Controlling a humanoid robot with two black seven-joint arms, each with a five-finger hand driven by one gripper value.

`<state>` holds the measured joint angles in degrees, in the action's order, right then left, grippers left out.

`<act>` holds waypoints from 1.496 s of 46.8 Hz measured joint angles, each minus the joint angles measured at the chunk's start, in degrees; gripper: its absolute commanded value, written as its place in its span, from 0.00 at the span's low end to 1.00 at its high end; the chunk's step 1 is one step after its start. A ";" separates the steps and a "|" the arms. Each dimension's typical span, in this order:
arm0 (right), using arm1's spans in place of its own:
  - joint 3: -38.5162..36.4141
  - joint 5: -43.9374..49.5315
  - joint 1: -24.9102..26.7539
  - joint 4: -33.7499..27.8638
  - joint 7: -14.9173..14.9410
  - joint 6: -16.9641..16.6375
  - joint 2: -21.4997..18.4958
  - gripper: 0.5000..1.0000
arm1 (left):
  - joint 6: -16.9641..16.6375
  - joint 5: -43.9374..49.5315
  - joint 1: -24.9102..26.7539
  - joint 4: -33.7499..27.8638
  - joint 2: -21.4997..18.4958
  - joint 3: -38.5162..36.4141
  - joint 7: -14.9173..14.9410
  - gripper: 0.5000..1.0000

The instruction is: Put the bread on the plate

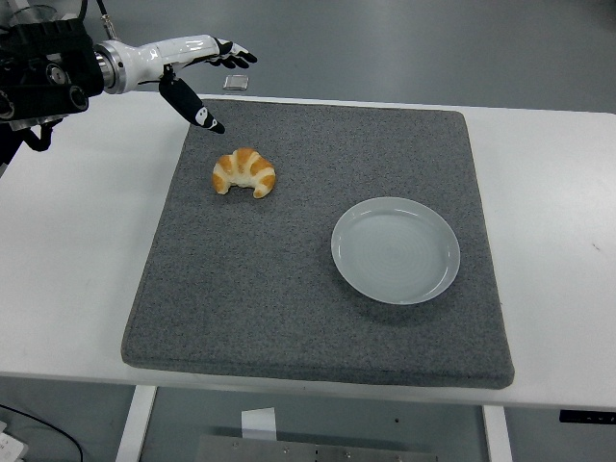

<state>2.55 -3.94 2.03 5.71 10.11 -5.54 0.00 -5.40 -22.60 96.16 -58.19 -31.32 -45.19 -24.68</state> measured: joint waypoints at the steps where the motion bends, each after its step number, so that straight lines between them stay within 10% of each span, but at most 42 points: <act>1: 0.00 0.00 0.00 0.00 0.00 0.00 0.00 0.86 | -0.01 -0.39 -0.30 0.24 0.06 0.00 0.00 1.00; 23: 0.00 0.00 0.00 0.00 0.00 0.00 0.00 0.86 | -0.96 -16.62 -4.83 6.56 3.57 -1.23 -0.06 1.00; 70: 0.00 0.00 0.00 0.00 0.00 0.00 0.00 0.86 | -2.23 -16.87 -15.45 22.87 18.28 -1.40 -0.02 0.96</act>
<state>2.55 -3.94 2.03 5.71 10.10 -5.54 0.00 -7.63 -39.47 80.72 -35.33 -13.04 -46.58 -24.70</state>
